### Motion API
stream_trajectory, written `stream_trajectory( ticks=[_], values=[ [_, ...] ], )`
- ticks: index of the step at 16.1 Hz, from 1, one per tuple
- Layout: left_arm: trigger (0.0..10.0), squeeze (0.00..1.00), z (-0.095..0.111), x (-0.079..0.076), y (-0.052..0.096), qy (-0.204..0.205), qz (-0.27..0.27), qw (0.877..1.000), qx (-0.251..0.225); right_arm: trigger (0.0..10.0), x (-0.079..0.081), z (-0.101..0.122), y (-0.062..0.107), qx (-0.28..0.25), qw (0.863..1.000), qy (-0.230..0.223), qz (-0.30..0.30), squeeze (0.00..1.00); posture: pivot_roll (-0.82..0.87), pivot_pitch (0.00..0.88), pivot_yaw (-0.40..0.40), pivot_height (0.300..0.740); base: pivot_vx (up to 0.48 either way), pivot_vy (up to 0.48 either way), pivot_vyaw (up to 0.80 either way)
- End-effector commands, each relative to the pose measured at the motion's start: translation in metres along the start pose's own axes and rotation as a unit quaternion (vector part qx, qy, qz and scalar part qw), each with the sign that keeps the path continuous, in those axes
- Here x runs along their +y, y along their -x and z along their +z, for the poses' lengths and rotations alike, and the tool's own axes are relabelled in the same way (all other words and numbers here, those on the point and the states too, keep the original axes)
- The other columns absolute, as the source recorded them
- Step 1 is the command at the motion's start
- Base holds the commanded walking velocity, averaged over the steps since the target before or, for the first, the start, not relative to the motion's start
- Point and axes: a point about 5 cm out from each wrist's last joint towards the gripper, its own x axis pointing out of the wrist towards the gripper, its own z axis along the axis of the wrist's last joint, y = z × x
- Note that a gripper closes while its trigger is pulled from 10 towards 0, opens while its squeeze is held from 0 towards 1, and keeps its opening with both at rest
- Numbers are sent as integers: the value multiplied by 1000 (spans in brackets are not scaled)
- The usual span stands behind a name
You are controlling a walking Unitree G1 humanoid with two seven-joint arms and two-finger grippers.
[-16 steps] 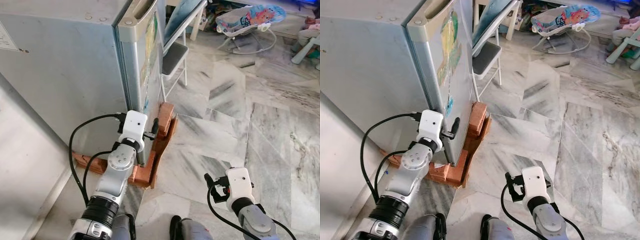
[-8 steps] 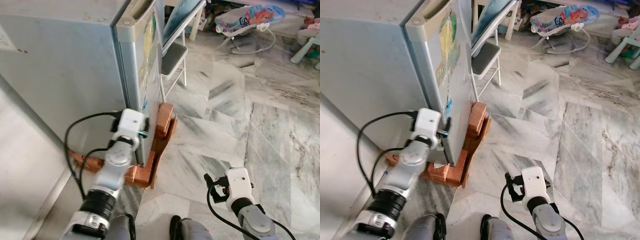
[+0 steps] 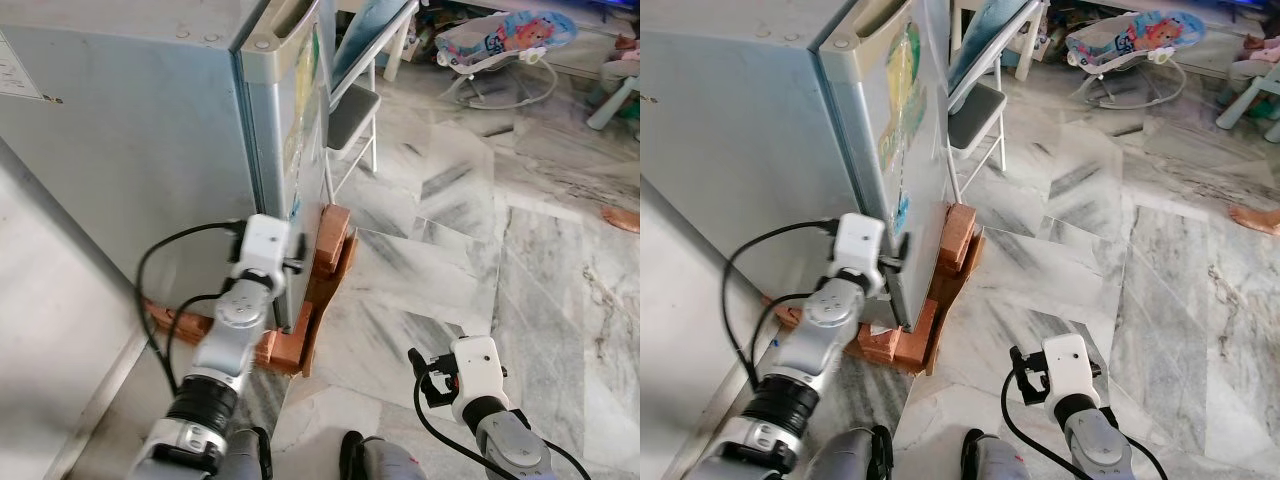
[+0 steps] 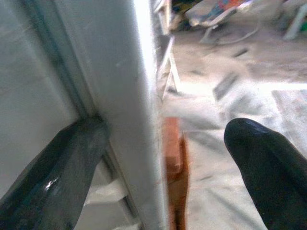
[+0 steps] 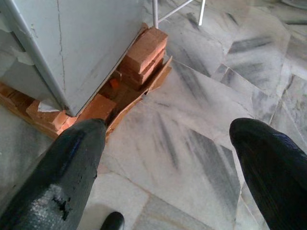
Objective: Restocking fridge
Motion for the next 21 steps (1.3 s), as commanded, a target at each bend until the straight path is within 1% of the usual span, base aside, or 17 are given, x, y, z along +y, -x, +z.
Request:
stream_trajectory(
  ticks=[1, 3, 5, 7, 8, 9, 11, 12, 13, 14, 15, 16, 17, 18, 19, 20, 21],
  values=[
    [10000, 0, 7, -9, -1, -4, -24, 1000, -15, 10000, -1, -5, 3, 11, 1000, 1, -4, 0, 60, 145, -42, 740, 0, 0, 0],
    [10000, 0, 7, -10, -2, -8, -20, 1000, -16, 10000, -1, -5, 3, 12, 1000, 1, -3, 0, 60, 144, -43, 740, 0, 0, 0],
    [10000, 0, 5, -6, -4, -18, -4, 1000, -10, 10000, -1, -5, 3, 12, 1000, 1, -4, 0, 59, 144, -43, 740, 0, 0, 0],
    [10000, 0, 7, -3, -10, -21, 13, 1000, -12, 10000, 0, -5, 2, 12, 1000, 1, -4, 0, 59, 147, -43, 740, 0, 0, 0],
    [10000, 0, 13, -2, -14, -18, 18, 1000, -19, 10000, 0, -5, 3, 12, 1000, 1, -4, 0, 59, 147, -43, 740, 0, 0, 0],
    [10000, 0, 23, -4, -21, -5, 20, 999, -32, 10000, -1, -5, 2, 13, 1000, 2, -3, 0, 58, 145, -46, 740, 0, 0, 0],
    [10000, 0, 33, -7, -26, -10, 17, 999, -45, 10000, -1, -5, 2, 14, 1000, 2, -2, 0, 58, 145, -46, 740, 0, 0, 0],
    [10000, 0, 58, -27, -33, -1, -24, 996, -83, 10000, -1, -5, 2, 16, 1000, 5, -1, 0, 55, 143, -48, 740, 0, 0, 0],
    [10000, 0, 67, -39, -33, -3, -53, 994, -100, 10000, -1, -5, 2, 16, 1000, 5, -1, 0, 55, 142, -49, 740, 0, 0, 0],
    [10000, 0, 83, -70, -26, 0, -138, 982, -132, 10000, -1, -5, 2, 16, 1000, 5, -1, 0, 55, 142, -49, 740, 0, 0, 0],
    [10000, 0, 93, -94, -16, 11, -208, 966, -153, 10000, 0, -5, 2, 17, 1000, 5, 0, 0, 55, 143, -48, 740, 0, 0, 0],
    [10000, 0, 102, -117, -3, 18, -275, 946, -174, 10000, 0, -5, 2, 17, 1000, 6, 0, 0, 55, 143, -48, 740, 0, 0, 0],
    [10000, 0, 116, -162, 33, 26, -413, 887, -203, 10000, 1, -6, 1, 18, 1000, 6, 3, 0, 61, 143, -49, 740, 0, 0, 0],
    [10000, 0, 122, -187, 60, 39, -500, 840, -208, 10000, 2, -6, -1, 20, 1000, 6, 6, 0, 60, 142, -47, 740, 0, 0, 0],
    [10000, 0, 122, -192, 62, 32, -520, 827, -210, 10000, 3, -6, -2, 22, 1000, 5, 8, 0, 59, 142, -45, 740, 0, 0, 0],
    [10000, 0, 118, -185, 49, 36, -491, 846, -202, 10000, 3, -6, -3, 22, 1000, 4, 8, 0, 59, 142, -43, 740, 0, 0, 0],
    [10000, 0, 105, -160, 22, 33, -414, 891, -185, 10000, 3, -7, -4, 24, 1000, 0, 7, 0, 62, 142, -39, 740, 0, 0, 0]
  ],
)
